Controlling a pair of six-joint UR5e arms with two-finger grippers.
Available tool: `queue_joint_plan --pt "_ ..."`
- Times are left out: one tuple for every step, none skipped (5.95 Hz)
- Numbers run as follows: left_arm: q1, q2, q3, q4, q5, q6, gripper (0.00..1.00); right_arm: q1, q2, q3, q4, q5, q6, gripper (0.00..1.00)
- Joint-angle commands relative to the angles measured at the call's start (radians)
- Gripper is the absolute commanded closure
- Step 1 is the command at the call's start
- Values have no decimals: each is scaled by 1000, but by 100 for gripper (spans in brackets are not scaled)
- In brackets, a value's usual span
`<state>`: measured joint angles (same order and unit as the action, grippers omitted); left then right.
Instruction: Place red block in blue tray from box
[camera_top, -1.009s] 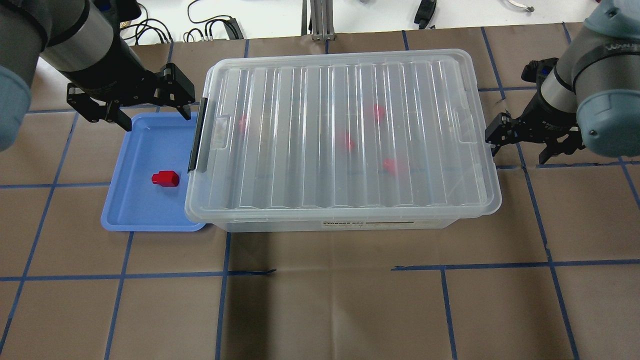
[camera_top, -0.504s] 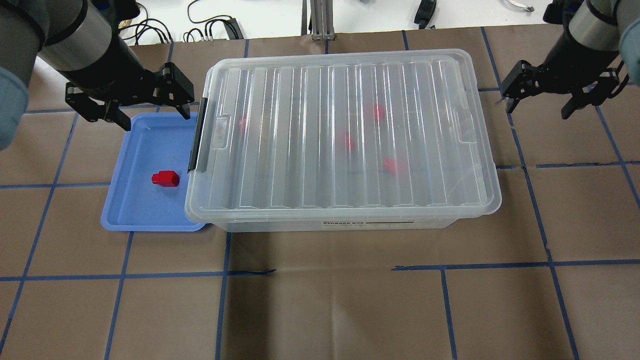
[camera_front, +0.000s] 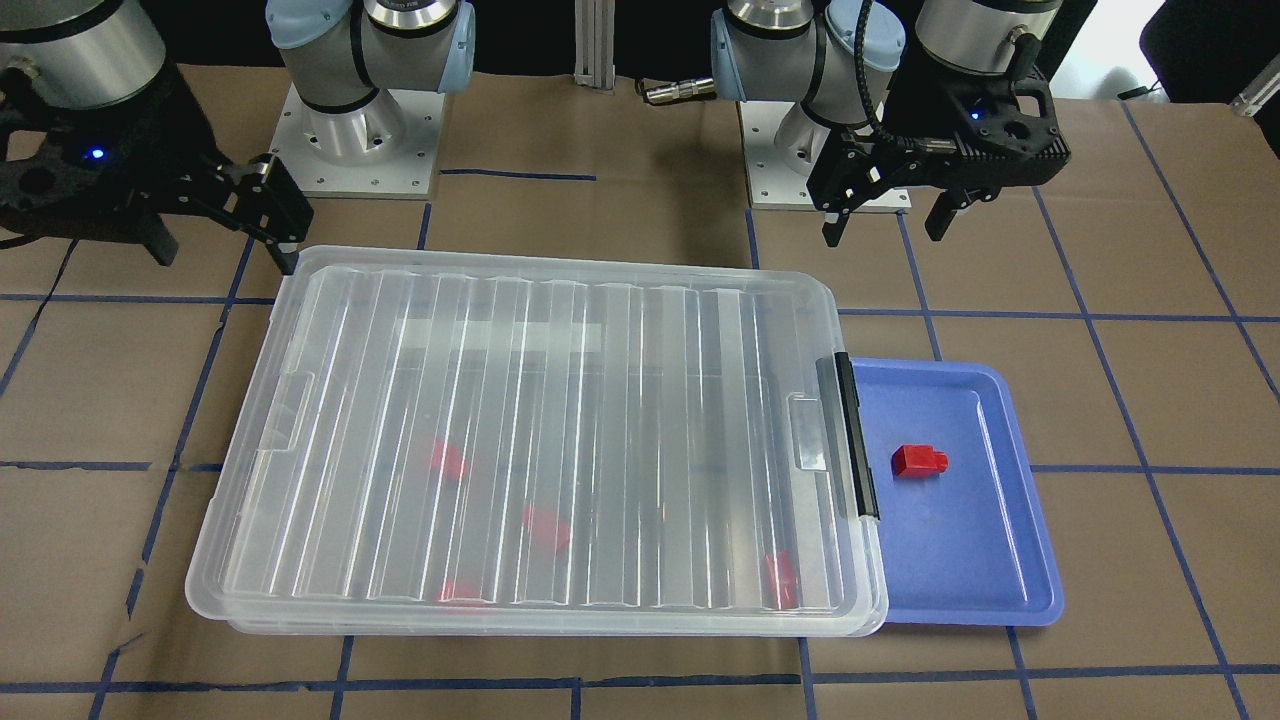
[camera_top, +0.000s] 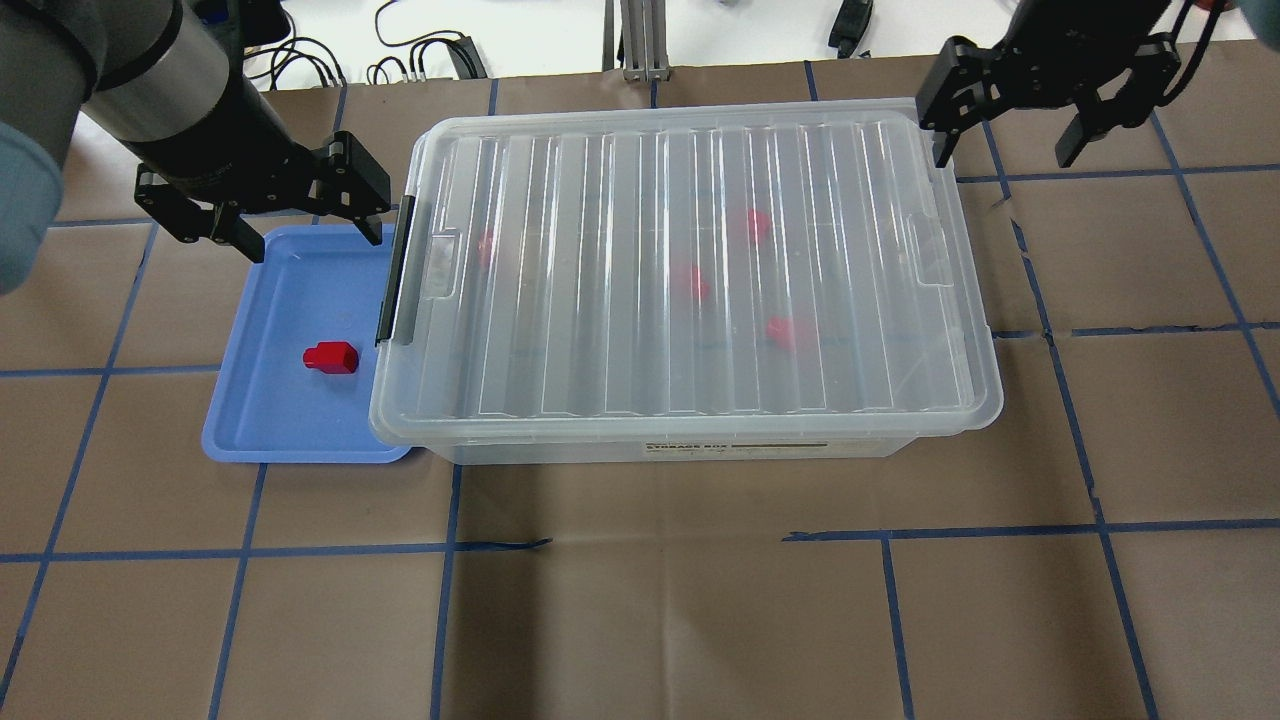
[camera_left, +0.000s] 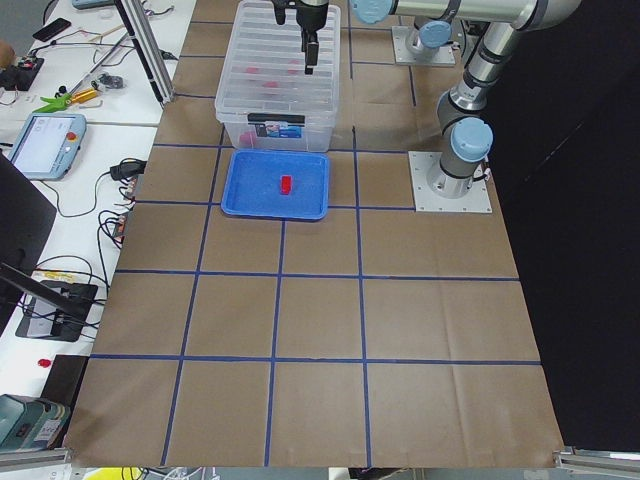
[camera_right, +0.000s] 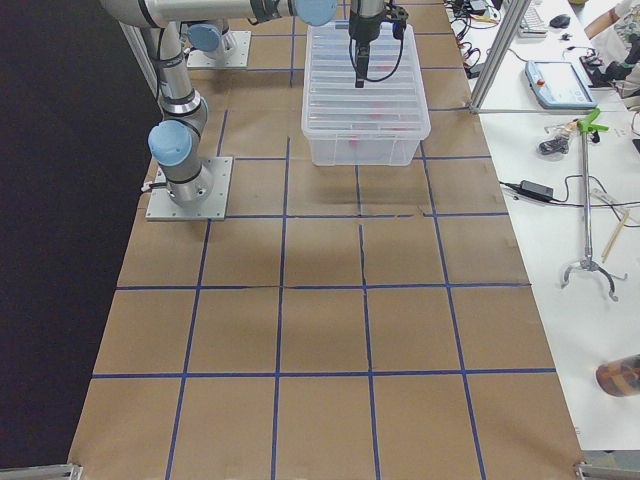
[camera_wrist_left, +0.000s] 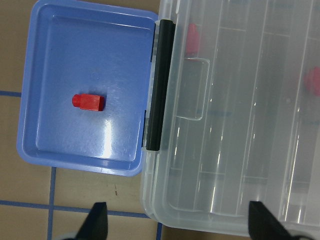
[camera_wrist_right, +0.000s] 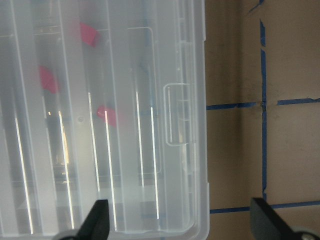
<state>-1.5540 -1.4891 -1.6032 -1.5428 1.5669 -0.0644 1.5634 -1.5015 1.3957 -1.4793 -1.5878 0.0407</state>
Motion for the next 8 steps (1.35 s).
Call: queue_joint_plan --pt "2 -2 16 -51 -5 40 1 64 10 3 8 -3 27 0" --pt "3 4 16 -53 -4 40 1 64 14 23 -5 5 25 0" --pt "3 6 16 -51 -4 40 1 64 18 37 -9 11 18 0" --pt "3 6 16 -51 -4 40 1 63 21 37 -9 11 25 0" --pt "3 7 16 -51 -2 40 1 63 20 37 -9 9 25 0" --pt "3 9 16 -51 -2 40 1 63 20 37 -7 8 25 0" --pt "3 9 16 -51 -2 40 1 63 20 37 -4 6 25 0" --pt "3 10 16 -51 -2 40 1 63 20 37 -6 6 25 0"
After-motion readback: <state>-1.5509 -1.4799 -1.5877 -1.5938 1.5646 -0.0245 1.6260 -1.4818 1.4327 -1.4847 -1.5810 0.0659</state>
